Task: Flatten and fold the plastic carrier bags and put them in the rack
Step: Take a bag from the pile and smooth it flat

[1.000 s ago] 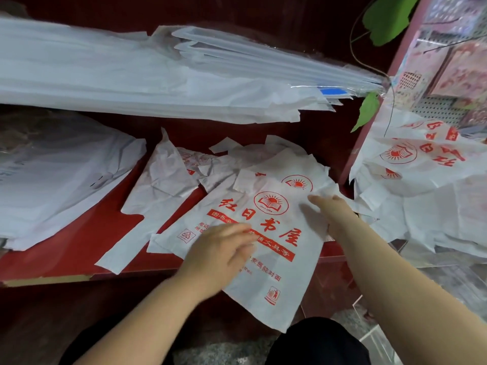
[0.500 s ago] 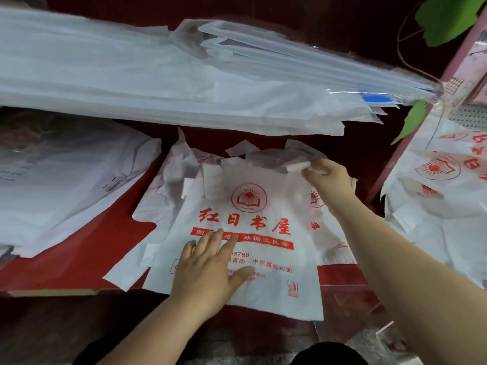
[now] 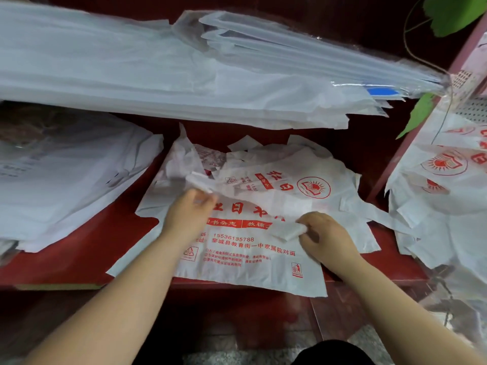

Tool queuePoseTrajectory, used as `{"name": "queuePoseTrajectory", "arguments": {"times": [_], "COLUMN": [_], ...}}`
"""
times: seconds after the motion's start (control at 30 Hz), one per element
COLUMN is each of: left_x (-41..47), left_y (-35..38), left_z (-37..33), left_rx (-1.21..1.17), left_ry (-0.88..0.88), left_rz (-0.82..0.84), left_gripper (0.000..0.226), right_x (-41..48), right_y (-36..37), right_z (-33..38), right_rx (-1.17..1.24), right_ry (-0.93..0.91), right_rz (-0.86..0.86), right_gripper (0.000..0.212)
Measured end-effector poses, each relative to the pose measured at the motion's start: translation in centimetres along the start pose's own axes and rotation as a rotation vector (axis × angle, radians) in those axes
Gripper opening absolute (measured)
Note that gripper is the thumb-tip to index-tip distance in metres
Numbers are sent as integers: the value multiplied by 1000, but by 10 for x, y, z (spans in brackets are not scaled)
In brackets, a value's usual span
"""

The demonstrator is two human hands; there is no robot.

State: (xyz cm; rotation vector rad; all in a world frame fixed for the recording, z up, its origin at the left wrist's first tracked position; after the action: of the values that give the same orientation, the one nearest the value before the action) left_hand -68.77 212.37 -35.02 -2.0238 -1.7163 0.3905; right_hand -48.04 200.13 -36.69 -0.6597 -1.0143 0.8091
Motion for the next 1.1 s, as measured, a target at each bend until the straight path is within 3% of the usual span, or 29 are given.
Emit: {"name": "queuePoseTrajectory", "arguments": {"times": [0.17,0.37,0.57,0.67,0.8,1.0,1.1], "left_x": [44,56,68,68,56,13,-8], "left_y": [0,0,-15,-33,-53,-63,-56], "left_z": [0,-10,-22,-21,-20,2,20], "left_rx": [-50,190,232,59,67,-188,-147], "left_ry": [-72,0,125,94,64,-263,-335], "left_rz": [-50,-257,-335,-258,-108,336,403], "left_gripper": [47,55,31,26,25,8,17], "right_x": [1,-1,-2,-1,-2,-3,-2], "right_y": [2,3,3,3,3,0,-2], "right_z": [-4,-7,-4,-6,-3,-2,-3], "right_rx": [-32,-69,-71,-53,-70,-27,26], "right_ry": [17,-13,-39,12,-53,30,105], "right_rz": [17,0,-14,-6,14,32,59], "right_gripper": [20,29,29,27,23,26,30]}}
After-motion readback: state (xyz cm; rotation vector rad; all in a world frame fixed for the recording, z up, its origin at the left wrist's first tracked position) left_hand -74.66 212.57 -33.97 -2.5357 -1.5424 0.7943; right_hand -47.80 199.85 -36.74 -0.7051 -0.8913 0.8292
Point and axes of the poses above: each hand's wrist, its own x-axis towards the middle knuckle, its own y-axis out of the palm, z = x × y, the point moved 4 cm from there along x, towards the middle knuckle, and after that the axes turned 8 degrees about -z, right-handed, at the moved point
